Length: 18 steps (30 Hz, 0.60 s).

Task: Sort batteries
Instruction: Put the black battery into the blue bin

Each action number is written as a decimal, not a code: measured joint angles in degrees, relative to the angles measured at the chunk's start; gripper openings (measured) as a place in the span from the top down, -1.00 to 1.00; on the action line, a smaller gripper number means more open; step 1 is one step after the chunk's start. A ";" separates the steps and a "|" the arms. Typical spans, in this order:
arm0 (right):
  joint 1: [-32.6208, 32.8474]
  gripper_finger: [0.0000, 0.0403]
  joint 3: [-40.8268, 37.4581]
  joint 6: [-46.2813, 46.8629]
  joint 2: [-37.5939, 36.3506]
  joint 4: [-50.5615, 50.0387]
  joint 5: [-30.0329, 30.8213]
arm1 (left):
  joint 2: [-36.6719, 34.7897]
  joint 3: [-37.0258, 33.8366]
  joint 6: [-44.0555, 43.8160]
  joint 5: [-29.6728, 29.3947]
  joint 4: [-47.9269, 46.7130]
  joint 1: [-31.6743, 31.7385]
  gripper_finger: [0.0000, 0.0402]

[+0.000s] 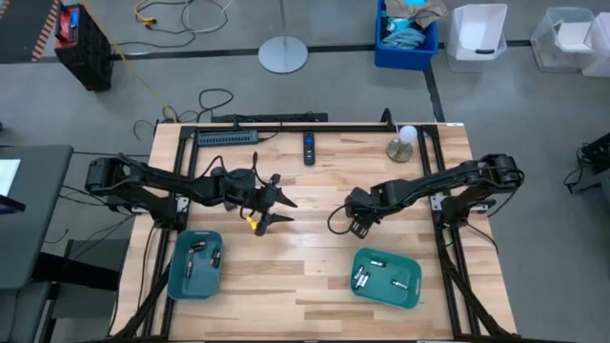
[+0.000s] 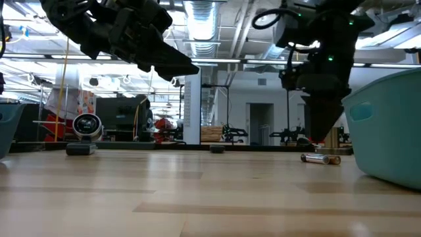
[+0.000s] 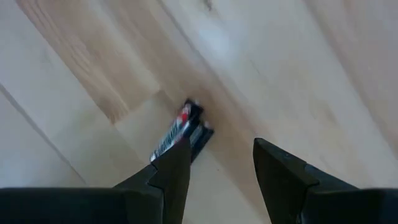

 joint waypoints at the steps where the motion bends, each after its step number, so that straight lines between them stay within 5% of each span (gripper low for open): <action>1: 0.00 0.05 -0.73 0.35 -0.39 0.40 -0.74 | 0.00 0.00 0.00 -0.01 0.02 -0.01 0.06; 18: 0.84 0.05 -5.39 3.64 -0.95 8.00 -3.03 | 0.00 0.00 0.00 -0.52 0.04 -0.01 0.06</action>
